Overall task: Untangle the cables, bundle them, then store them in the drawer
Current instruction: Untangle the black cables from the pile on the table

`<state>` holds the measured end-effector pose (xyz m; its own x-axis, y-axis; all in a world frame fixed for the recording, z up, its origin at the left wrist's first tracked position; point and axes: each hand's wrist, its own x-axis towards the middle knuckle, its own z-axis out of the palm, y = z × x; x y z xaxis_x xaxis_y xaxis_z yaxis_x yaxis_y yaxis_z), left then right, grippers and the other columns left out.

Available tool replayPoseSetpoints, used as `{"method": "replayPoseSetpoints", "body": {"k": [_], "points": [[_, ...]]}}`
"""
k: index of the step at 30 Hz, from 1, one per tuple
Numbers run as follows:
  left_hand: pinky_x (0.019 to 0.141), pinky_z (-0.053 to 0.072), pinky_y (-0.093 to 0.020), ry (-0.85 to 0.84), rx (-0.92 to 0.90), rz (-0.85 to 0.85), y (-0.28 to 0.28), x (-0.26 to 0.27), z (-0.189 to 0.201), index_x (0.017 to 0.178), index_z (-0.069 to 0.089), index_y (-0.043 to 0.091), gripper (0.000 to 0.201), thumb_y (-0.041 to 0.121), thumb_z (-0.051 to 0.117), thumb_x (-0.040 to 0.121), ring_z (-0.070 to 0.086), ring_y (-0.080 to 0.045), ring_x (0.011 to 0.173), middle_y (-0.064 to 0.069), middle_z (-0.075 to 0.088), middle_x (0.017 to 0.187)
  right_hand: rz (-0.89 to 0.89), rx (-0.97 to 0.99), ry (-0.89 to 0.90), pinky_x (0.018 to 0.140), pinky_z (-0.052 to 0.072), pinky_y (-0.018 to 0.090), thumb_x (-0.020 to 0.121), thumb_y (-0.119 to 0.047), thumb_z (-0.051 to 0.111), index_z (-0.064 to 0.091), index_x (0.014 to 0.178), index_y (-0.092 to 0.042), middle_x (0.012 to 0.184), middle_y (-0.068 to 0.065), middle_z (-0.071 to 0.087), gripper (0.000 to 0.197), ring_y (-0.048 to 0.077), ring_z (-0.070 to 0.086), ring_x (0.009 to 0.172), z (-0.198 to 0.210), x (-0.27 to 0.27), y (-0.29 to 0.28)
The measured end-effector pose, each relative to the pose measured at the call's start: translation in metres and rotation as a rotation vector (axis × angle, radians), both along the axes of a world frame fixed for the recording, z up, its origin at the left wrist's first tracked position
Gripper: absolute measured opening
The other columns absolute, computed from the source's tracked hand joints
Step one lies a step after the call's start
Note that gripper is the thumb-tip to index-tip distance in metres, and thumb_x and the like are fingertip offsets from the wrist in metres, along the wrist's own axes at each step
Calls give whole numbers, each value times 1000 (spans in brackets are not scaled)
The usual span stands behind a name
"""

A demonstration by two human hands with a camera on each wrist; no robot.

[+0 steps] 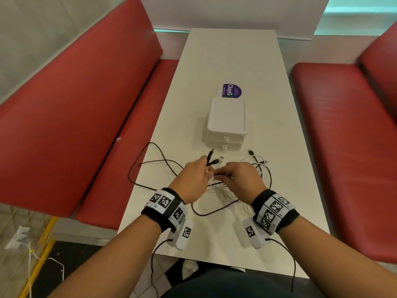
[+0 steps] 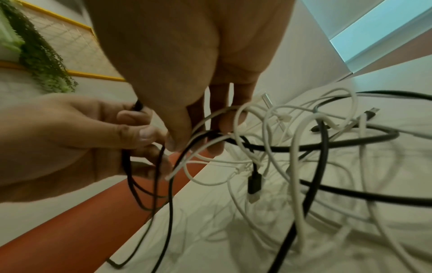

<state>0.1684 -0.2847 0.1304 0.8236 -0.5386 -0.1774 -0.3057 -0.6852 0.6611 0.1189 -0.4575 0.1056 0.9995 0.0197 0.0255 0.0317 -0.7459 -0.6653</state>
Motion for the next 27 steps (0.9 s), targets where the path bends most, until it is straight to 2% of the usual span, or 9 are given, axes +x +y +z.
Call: {"method": "replayPoseSetpoints", "body": {"k": [5,8,10,12,17,19,21,23,27], "points": [[77,53,-37,-64,-10,-35,-2,9,15,90,52,17,10,17,54,101,64,-23,86,-5,67,87,-185,142,-73,73,55,30,83,-33,81,70,88,-22,80,-9,70,16,11,66,79,-1,-1,-2],[72,50,-21,-25,-216,94,1,15,32,76,47,31,33,8,54,97,68,-20,78,-1,67,80,-158,-24,66,74,52,35,86,-41,74,67,81,-23,78,-6,67,21,16,62,83,-6,1,-14],[67,52,-25,67,-406,226,7,25,40,75,49,23,29,3,54,96,66,-17,65,0,67,78,-125,-72,131,76,50,36,89,-36,72,65,75,-24,78,-6,67,19,17,59,83,-11,-4,-21],[64,47,-26,15,-367,231,13,36,42,80,53,13,16,6,57,94,56,-8,59,5,70,78,-116,22,135,80,53,35,88,-26,74,69,80,-22,81,-7,72,11,13,64,83,-13,-8,-24],[84,47,-20,24,-154,148,13,27,25,96,66,26,11,30,73,88,63,6,91,18,75,92,-211,239,34,78,55,21,86,-19,79,76,90,-19,83,-8,74,6,4,68,80,-11,-5,-21],[97,47,-21,69,-298,239,12,23,23,90,71,16,2,15,72,89,65,9,93,14,77,82,-194,239,-27,76,50,17,90,-23,75,77,91,-19,85,-10,72,5,5,65,82,-7,-4,-21],[82,52,-28,163,-499,331,20,26,27,80,64,8,10,1,69,84,65,3,71,7,72,68,-146,177,-5,75,49,22,96,-24,68,75,90,-17,84,-7,69,11,10,62,82,-7,-3,-25],[52,32,-28,274,-699,357,37,31,33,67,53,22,24,7,71,68,45,-6,51,8,57,62,-95,77,104,73,48,31,100,-23,59,67,89,-13,82,-2,66,17,17,60,80,-14,-3,-30],[47,16,-23,410,-953,388,76,46,43,72,44,22,25,24,68,71,23,-8,51,-5,25,67,-75,60,240,71,46,40,106,-27,46,54,90,-15,76,-4,63,21,21,58,75,-27,-6,-40]]}}
